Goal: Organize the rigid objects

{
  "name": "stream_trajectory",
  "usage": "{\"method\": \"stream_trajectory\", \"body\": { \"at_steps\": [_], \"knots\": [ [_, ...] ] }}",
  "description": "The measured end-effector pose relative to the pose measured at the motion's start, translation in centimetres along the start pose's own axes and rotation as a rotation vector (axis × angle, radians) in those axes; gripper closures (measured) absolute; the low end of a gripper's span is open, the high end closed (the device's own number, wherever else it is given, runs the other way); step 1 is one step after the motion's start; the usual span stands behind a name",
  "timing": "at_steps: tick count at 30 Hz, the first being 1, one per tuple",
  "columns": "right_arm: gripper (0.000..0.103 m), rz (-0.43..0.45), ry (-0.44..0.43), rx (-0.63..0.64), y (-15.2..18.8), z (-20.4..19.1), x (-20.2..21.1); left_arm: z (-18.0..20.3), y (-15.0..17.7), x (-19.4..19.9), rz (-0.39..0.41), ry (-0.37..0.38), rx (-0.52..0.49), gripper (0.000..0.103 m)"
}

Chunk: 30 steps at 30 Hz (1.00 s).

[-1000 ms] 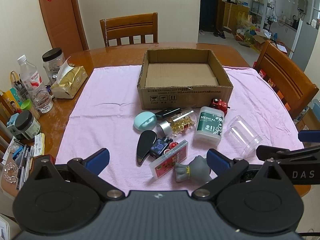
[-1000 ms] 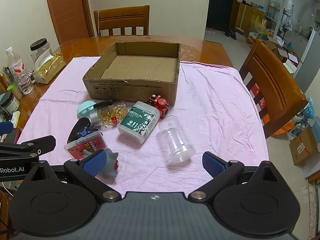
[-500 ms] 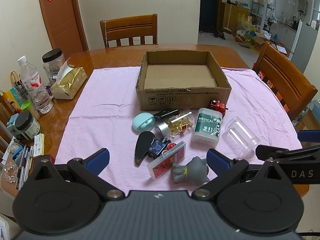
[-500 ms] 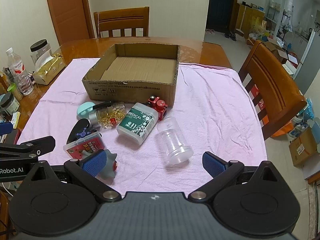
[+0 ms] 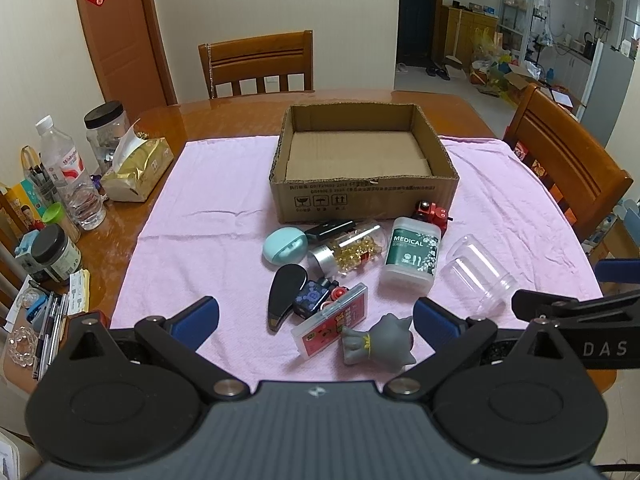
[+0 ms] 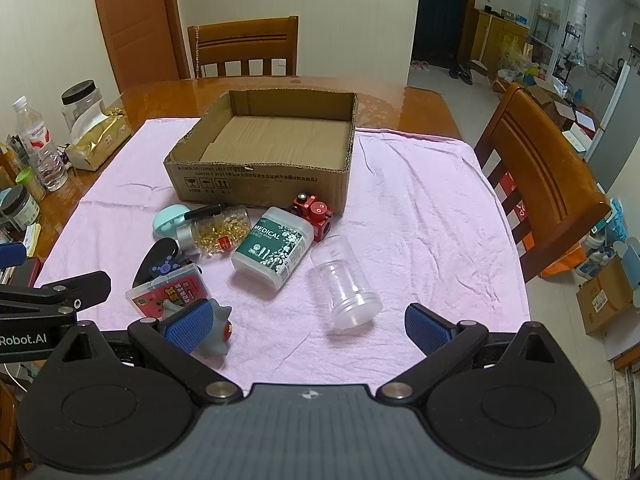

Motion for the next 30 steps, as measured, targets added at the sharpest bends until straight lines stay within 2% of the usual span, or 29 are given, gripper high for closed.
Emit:
{"method": "stream_trajectory", "body": {
  "at_steps": [15,22,30],
  "knots": [
    [0.000,0.001,-0.010,0.002,-0.7,-0.2,0.1,0.0,-0.8,0.0,-0.003,0.001,-0.032,0.001],
    [0.000,0.003,0.001,-0.016,-0.5,-0.4,-0.4,-0.5,-0.8,-1.3,-0.009,0.051,-0.050,0.001],
    [0.000,-0.014,-0.006,-0.060,1.3,-0.5,-2.2,-1.4,1.0,-4.4,-0.047,0.097,-0.072,0.001]
  ]
}}
Point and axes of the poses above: each gripper's, at about its wrist camera, not at the fingertips, and x roughly against the way its jaws point, z to its right, y to its underside, the point moved 2 cm from there along -x, roughly the way its jaws point, and after that the axes turned 15 degrees about z, right-handed, at the moved point
